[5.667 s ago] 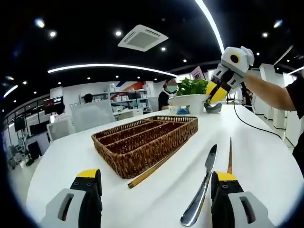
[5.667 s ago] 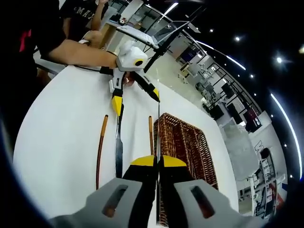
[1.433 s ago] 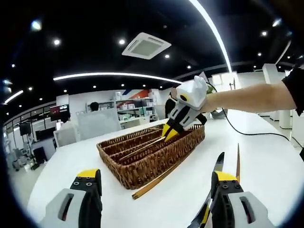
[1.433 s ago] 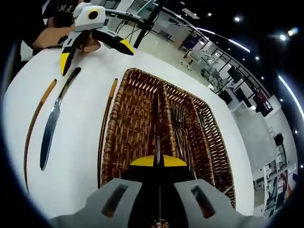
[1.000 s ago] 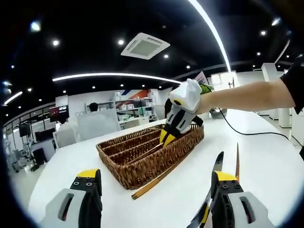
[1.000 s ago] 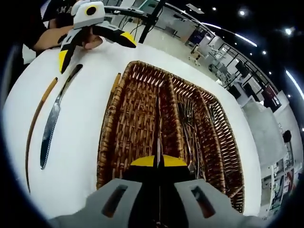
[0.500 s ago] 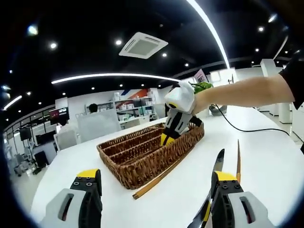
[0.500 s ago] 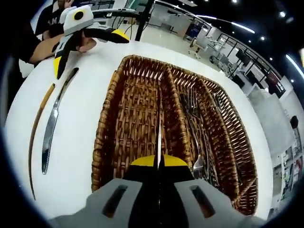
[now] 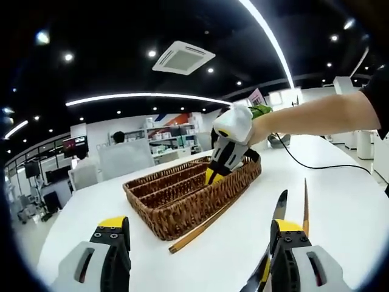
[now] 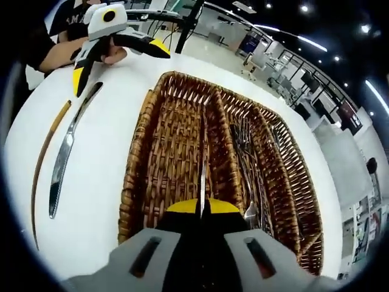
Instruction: Arrange the knives, forks, and spoons in their matching storage slots by inserting each utensil handle-first until every utensil is classified and aligned in the correct compartment
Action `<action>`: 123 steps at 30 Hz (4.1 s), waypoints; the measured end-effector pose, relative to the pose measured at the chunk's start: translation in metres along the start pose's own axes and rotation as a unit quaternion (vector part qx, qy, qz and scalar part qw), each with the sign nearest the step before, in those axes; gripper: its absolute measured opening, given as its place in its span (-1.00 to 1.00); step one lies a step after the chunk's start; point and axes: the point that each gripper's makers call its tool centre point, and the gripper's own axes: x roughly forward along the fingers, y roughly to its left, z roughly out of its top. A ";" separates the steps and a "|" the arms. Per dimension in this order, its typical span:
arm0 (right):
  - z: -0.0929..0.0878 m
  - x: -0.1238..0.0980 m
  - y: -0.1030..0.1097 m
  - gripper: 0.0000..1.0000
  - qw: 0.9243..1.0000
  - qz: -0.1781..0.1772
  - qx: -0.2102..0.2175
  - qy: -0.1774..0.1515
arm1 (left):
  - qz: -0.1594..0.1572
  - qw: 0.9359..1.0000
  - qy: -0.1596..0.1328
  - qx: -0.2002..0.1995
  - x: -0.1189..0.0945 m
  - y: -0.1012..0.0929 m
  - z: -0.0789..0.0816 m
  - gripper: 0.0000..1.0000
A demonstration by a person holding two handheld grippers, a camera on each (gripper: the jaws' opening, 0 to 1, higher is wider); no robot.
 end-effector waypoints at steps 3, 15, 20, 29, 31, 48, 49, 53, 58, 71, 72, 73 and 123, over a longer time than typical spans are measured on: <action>0.006 -0.004 0.002 -0.80 0.998 0.008 0.058 -0.019 | 0.005 1.000 -0.012 -0.004 -0.002 0.002 0.005 1.00; 0.008 -0.013 -0.004 -1.00 0.997 -0.017 0.063 -0.036 | 0.003 1.000 -0.015 0.001 -0.001 0.002 0.006 1.00; 0.003 -0.010 0.005 -1.00 0.999 -0.004 0.043 -0.007 | 0.004 1.000 -0.014 0.004 -0.001 0.003 0.005 1.00; 0.004 -0.010 0.002 -1.00 0.998 -0.015 0.054 -0.018 | 0.005 1.000 -0.013 0.006 -0.001 0.003 0.004 1.00; 0.016 -0.020 -0.003 -0.83 0.994 -0.024 0.086 -0.058 | 0.007 1.000 -0.016 0.006 -0.002 0.003 0.005 1.00; 0.028 -0.105 0.002 0.99 0.954 -0.132 0.181 -0.199 | -0.004 1.000 -0.012 0.013 0.000 -0.005 0.004 1.00; 0.027 -0.110 0.004 0.99 0.951 -0.139 0.182 -0.208 | -0.007 1.000 -0.011 0.013 0.000 -0.006 0.004 1.00; 0.023 -0.135 0.022 0.99 0.933 -0.175 0.198 -0.244 | -0.012 1.000 -0.010 0.019 0.001 -0.011 0.004 1.00; 0.010 -0.158 0.031 0.99 0.920 -0.186 0.223 -0.264 | -0.021 0.999 -0.015 0.023 0.000 -0.017 0.007 1.00; 0.008 -0.206 0.072 0.99 0.912 -0.219 0.210 -0.277 | -0.040 0.999 -0.013 0.028 -0.003 -0.029 0.011 1.00; 0.008 -0.205 0.074 0.99 0.912 -0.217 0.209 -0.279 | -0.042 0.999 -0.017 0.028 -0.004 -0.030 0.012 1.00; 0.007 -0.203 0.074 0.99 0.912 -0.215 0.210 -0.280 | -0.043 0.999 -0.018 0.026 -0.005 -0.031 0.013 1.00; -0.016 -0.129 0.129 0.95 0.939 -0.101 0.209 -0.256 | -0.164 0.982 0.051 0.078 -0.016 -0.051 0.042 0.99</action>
